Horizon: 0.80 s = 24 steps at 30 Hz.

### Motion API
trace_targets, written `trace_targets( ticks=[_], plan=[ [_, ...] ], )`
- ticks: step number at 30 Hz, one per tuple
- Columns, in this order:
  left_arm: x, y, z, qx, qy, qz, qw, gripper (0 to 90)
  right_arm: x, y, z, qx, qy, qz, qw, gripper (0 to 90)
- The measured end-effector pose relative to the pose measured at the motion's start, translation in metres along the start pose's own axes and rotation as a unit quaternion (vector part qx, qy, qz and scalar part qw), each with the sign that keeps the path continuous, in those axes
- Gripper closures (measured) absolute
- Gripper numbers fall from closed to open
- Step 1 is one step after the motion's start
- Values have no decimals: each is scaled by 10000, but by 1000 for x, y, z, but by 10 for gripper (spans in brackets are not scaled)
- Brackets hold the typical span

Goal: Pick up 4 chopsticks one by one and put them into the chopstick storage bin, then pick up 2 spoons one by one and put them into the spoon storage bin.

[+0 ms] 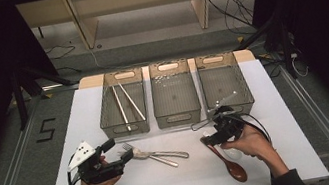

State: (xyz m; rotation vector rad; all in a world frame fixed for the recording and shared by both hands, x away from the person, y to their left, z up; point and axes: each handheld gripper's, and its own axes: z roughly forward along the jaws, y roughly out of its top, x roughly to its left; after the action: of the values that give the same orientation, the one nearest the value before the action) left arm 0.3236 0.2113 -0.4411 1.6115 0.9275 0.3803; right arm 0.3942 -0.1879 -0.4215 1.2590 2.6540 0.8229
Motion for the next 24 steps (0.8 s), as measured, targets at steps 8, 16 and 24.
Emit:
trace_targets(
  ticks=[8, 16, 24],
  plan=[
    [0, 0, 1, 8, -4, -3, 10000, 162, -2, -8, -1, 80, -30, 51, 10000, 288],
    [0, 0, 1, 15, -15, 16, 10000, 162, -3, -16, -2, 144, -45, 98, 9998, 288],
    [0, 0, 0, 2, -6, 6, 10000, 162, -3, -21, -3, 264, -124, 123, 9995, 288]
  ],
)
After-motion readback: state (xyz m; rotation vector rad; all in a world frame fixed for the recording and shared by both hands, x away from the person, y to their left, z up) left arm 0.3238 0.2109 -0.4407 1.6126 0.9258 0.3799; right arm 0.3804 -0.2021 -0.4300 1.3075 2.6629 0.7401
